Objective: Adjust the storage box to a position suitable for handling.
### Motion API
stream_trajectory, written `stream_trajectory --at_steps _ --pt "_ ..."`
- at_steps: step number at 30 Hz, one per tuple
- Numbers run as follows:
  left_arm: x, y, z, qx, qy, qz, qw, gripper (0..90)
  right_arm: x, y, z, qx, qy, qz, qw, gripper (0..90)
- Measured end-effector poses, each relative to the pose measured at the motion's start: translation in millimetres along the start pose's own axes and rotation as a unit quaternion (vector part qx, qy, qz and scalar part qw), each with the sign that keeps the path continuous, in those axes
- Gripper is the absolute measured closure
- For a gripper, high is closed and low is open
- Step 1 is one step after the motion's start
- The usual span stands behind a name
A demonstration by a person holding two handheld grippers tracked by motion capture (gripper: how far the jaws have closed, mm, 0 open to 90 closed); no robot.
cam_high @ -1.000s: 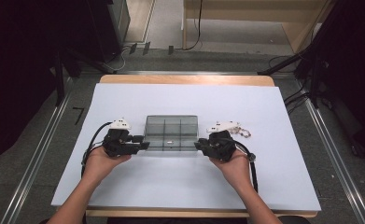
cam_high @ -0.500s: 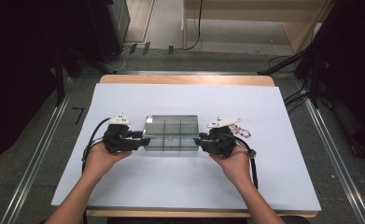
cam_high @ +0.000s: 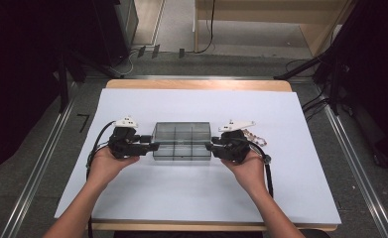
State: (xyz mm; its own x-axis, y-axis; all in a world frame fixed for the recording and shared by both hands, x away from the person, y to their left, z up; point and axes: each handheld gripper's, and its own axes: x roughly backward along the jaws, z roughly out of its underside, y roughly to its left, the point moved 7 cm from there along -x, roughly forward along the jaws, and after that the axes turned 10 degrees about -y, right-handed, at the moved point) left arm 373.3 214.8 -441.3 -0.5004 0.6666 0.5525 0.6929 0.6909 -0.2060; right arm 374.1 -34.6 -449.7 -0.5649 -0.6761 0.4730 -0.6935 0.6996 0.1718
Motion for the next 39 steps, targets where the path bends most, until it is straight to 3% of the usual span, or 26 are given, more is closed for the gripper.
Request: stream_trajectory --at_steps 5,8,24,32,39 --pt "1.4 3.3 -4.2 0.001 0.005 -0.003 1.0000 52.2 1.8 -3.4 -4.2 -0.004 -0.005 0.003 1.0000 63.1" --pt "3.2 4.8 -8.3 0.007 -0.008 -0.003 0.9999 50.5 2.4 -4.8 -8.3 -0.001 -0.005 0.006 1.0000 61.9" --pt "2.6 9.2 -25.1 -0.002 -0.016 -0.001 0.9999 50.8 0.2 -8.2 -26.1 0.008 -0.018 0.008 0.9998 60.8" --pt "-3.0 17.4 -29.0 0.017 -0.012 0.002 0.9998 51.1 -4.9 -11.5 -33.2 0.013 -0.022 0.012 0.9996 61.0" --pt "-4.2 21.8 -36.8 0.015 -0.020 0.002 0.9997 53.6 -8.3 -15.4 -40.0 0.012 -0.026 0.014 0.9995 61.5"
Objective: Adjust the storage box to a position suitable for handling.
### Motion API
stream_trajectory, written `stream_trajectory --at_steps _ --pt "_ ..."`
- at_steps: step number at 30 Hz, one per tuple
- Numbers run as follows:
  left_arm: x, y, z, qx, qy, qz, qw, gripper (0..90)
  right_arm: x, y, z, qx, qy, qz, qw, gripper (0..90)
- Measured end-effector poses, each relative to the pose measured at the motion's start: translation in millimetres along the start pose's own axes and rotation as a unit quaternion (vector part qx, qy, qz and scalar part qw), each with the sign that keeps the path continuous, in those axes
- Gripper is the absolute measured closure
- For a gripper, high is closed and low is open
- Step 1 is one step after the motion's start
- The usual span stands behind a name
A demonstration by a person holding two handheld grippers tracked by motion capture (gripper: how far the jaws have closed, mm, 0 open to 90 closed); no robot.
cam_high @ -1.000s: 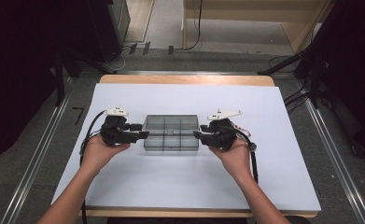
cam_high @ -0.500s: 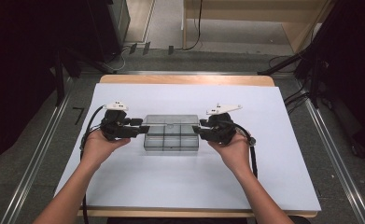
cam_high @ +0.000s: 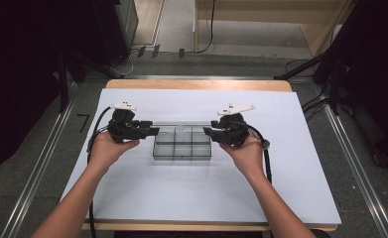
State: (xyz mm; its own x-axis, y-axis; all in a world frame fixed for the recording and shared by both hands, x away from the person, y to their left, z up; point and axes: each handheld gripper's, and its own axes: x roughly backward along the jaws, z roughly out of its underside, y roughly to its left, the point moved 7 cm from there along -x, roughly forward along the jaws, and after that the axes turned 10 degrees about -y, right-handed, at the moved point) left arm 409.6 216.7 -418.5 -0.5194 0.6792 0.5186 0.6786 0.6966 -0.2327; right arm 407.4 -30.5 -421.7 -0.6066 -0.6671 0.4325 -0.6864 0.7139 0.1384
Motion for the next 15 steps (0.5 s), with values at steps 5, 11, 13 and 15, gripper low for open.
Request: stream_trajectory --at_steps 5,11,13,15 --pt "-1.6 1.9 -3.4 0.002 -0.003 -0.003 1.0000 54.0 -2.6 -2.4 -4.0 0.000 -0.004 0.004 1.0000 61.9" --pt "-2.4 2.4 -7.5 -0.001 -0.006 -0.007 1.0000 55.1 -5.6 -5.0 -6.6 0.001 -0.005 0.008 1.0000 62.9" --pt "-1.8 3.3 -8.7 0.001 -0.006 -0.007 1.0000 55.3 -6.0 -5.7 -7.8 0.000 -0.006 0.008 0.9999 63.3" --pt "-2.0 4.4 -10.4 0.003 -0.010 -0.008 0.9999 56.5 -6.5 -7.3 -9.0 -0.004 -0.009 0.008 0.9999 63.9"
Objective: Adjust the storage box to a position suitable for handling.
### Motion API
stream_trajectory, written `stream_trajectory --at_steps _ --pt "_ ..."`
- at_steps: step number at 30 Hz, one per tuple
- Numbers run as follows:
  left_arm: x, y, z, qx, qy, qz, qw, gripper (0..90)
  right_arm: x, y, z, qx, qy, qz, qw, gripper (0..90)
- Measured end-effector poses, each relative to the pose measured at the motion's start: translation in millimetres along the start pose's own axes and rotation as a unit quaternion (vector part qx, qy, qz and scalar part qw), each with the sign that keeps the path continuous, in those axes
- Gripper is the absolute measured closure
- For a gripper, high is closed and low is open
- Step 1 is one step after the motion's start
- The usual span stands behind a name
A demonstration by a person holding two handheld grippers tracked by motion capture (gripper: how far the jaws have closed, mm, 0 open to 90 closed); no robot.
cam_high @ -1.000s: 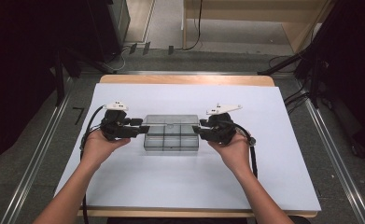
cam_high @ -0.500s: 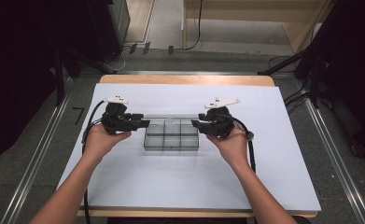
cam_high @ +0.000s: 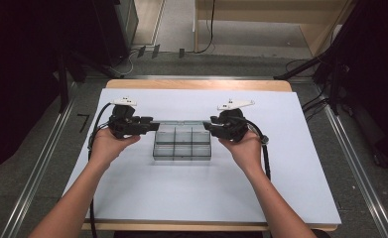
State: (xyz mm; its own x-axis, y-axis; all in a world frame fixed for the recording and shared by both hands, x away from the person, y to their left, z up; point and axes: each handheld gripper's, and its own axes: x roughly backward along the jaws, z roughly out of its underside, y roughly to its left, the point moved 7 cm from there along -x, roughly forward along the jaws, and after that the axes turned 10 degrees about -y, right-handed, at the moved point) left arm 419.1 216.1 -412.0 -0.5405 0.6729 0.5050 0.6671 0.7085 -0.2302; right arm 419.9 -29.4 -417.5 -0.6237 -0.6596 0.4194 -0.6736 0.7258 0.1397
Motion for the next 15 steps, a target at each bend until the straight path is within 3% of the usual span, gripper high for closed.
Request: stream_trajectory --at_steps 15 --pt "-4.6 6.6 -9.8 -0.007 -0.007 -0.018 0.9998 62.7 -9.6 -6.9 -5.4 -0.003 -0.001 0.016 0.9999 65.2"
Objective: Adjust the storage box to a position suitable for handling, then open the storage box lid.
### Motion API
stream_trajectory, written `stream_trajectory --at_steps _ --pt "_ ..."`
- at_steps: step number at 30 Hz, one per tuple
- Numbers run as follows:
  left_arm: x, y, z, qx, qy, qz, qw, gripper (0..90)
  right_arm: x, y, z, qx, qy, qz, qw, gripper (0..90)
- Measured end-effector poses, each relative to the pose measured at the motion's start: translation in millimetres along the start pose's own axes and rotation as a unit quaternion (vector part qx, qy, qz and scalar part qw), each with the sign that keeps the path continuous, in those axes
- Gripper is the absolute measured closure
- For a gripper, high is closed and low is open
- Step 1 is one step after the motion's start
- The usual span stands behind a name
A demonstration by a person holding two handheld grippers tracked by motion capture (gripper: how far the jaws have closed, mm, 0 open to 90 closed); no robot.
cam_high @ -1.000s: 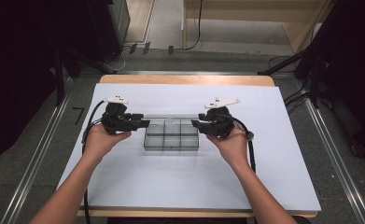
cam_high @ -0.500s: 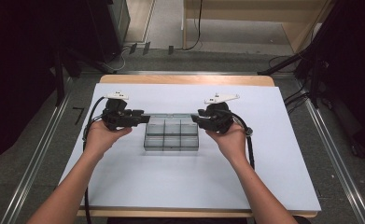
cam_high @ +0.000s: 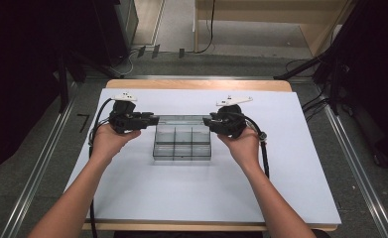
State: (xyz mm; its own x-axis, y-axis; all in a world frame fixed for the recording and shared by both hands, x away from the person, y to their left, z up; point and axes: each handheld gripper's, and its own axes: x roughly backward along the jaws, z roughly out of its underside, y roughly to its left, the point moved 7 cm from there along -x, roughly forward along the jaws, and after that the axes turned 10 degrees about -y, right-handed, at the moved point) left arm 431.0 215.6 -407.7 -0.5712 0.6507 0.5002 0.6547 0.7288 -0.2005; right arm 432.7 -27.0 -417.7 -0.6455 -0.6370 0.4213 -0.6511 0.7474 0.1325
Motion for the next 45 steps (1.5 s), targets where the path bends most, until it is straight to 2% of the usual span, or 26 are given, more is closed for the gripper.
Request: stream_trajectory --at_steps 4,8,14,24,33,45 --pt "-1.9 2.3 -2.5 0.015 0.001 -0.001 0.9999 62.7 -2.2 -2.0 -1.8 0.000 -0.001 0.001 1.0000 65.6" --pt "-3.6 4.1 -6.4 0.009 0.001 -0.003 1.0000 63.1 -4.1 -5.5 -3.8 -0.006 -0.007 -0.003 1.0000 66.6" --pt "-7.7 6.3 -9.4 0.003 0.001 -0.006 1.0000 62.0 -9.2 -7.7 -3.6 -0.006 -0.002 0.006 1.0000 66.9" --pt "-13.9 9.5 -14.3 0.014 -0.012 -0.007 0.9998 61.5 -16.8 -11.3 -8.4 -0.007 -0.001 0.015 0.9999 66.6" --pt "-18.1 14.9 -18.8 0.029 -0.008 -0.004 0.9995 61.8 -23.8 -14.8 -9.2 -0.022 -0.004 0.016 0.9996 65.5" --pt "-23.1 18.8 -20.5 0.036 -0.002 -0.007 0.9993 61.9 -30.4 -16.9 -9.0 -0.036 0.000 0.021 0.9992 64.2"
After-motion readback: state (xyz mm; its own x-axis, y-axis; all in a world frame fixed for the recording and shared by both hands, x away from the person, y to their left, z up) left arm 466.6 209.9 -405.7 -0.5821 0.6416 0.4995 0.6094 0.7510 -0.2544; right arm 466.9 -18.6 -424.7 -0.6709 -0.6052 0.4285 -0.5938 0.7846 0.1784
